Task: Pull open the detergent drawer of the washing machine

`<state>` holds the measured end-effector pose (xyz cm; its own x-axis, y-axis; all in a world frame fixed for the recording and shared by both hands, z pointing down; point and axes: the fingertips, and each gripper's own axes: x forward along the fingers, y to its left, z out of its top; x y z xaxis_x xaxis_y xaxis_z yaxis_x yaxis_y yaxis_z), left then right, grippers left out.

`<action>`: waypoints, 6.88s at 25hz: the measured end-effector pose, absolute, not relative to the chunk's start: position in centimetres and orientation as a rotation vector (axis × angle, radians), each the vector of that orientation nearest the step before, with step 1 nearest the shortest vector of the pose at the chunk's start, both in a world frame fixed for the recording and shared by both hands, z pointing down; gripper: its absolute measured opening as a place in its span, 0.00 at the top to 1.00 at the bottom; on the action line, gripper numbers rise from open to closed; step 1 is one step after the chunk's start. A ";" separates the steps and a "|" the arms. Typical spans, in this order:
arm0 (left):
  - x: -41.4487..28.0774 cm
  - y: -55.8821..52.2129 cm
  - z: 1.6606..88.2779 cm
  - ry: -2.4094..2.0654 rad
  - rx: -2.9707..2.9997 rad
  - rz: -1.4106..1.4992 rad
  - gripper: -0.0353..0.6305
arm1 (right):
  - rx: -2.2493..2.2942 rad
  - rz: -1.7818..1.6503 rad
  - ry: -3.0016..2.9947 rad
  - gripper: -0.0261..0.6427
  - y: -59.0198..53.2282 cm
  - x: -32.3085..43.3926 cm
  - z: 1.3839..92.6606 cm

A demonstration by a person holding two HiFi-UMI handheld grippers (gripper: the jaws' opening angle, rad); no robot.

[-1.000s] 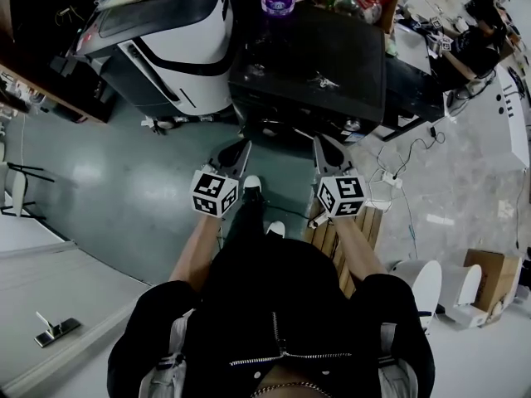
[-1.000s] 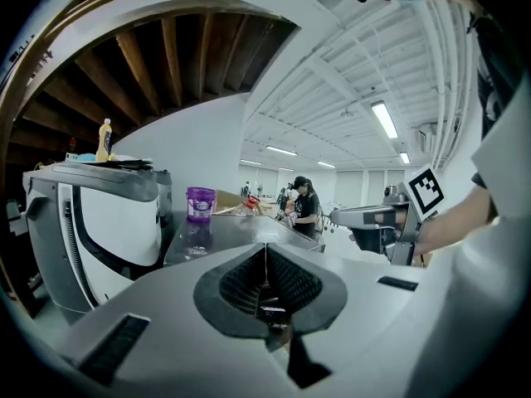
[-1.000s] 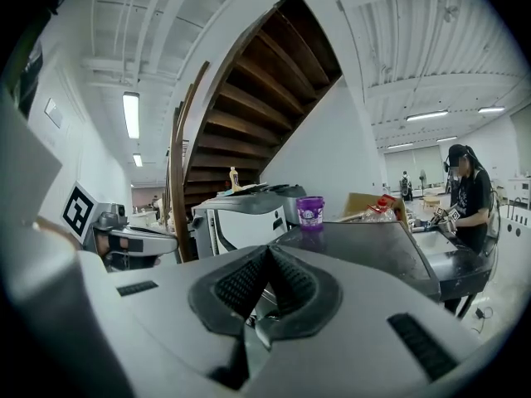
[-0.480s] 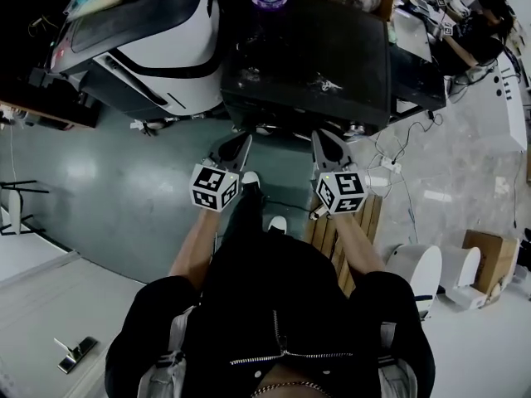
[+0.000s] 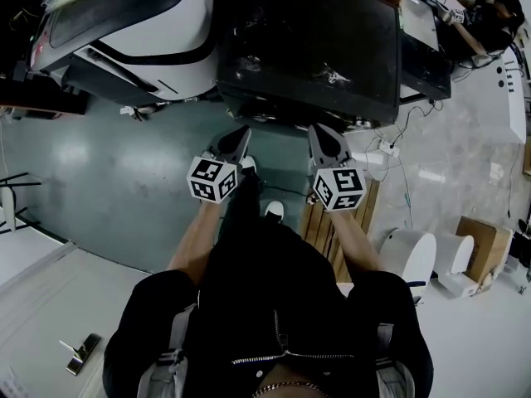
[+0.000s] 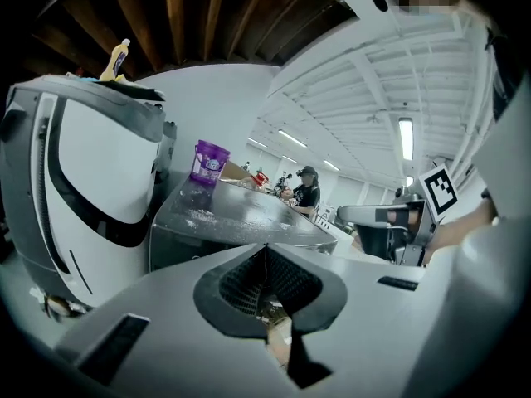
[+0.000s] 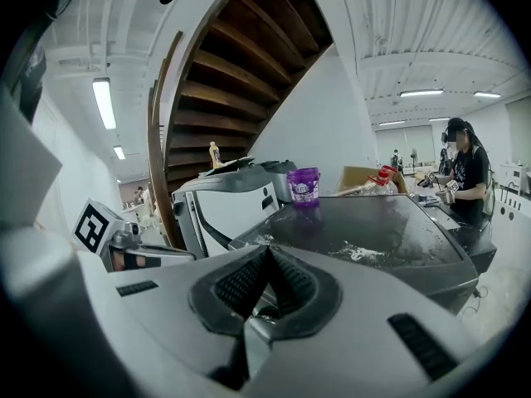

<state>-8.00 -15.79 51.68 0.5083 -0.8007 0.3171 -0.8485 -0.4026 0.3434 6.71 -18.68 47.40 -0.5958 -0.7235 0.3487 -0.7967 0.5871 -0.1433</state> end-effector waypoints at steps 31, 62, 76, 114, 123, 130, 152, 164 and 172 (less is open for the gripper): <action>-8.0 -21.2 60.4 -0.887 1.661 -0.824 0.50 | 1.306 0.545 -2.440 0.95 -17.9 9.1 51.3; -8.6 -27.5 65.7 -0.683 1.606 -1.033 0.45 | 1.397 0.686 -2.250 0.95 -15.4 12.3 55.6; -8.6 -28.2 65.1 -0.615 1.694 -1.113 0.45 | 1.392 0.721 -2.205 0.95 -13.5 12.9 56.8; -8.3 -22.7 65.3 -0.543 1.752 -1.022 0.53 | 1.396 0.788 -2.186 0.95 -10.6 13.2 58.2; -8.3 -20.5 65.5 -0.543 1.752 -1.006 0.53 | 1.399 0.791 -2.183 0.95 -9.7 13.4 58.2; -8.3 -18.6 65.5 -0.547 1.743 -1.009 0.53 | 1.379 0.780 -2.201 0.95 -9.3 13.2 58.0; -8.5 -13.2 65.9 -0.557 1.727 -1.000 0.53 | 1.291 0.769 -2.234 0.95 -7.4 12.7 58.1; -7.8 -11.3 68.1 -0.659 1.711 -0.775 0.65 | 1.282 0.754 -2.273 0.95 -7.2 13.4 57.3; -7.5 -9.3 67.1 -0.923 1.931 -0.280 0.90 | 1.239 0.698 -2.341 0.95 -7.2 12.5 56.3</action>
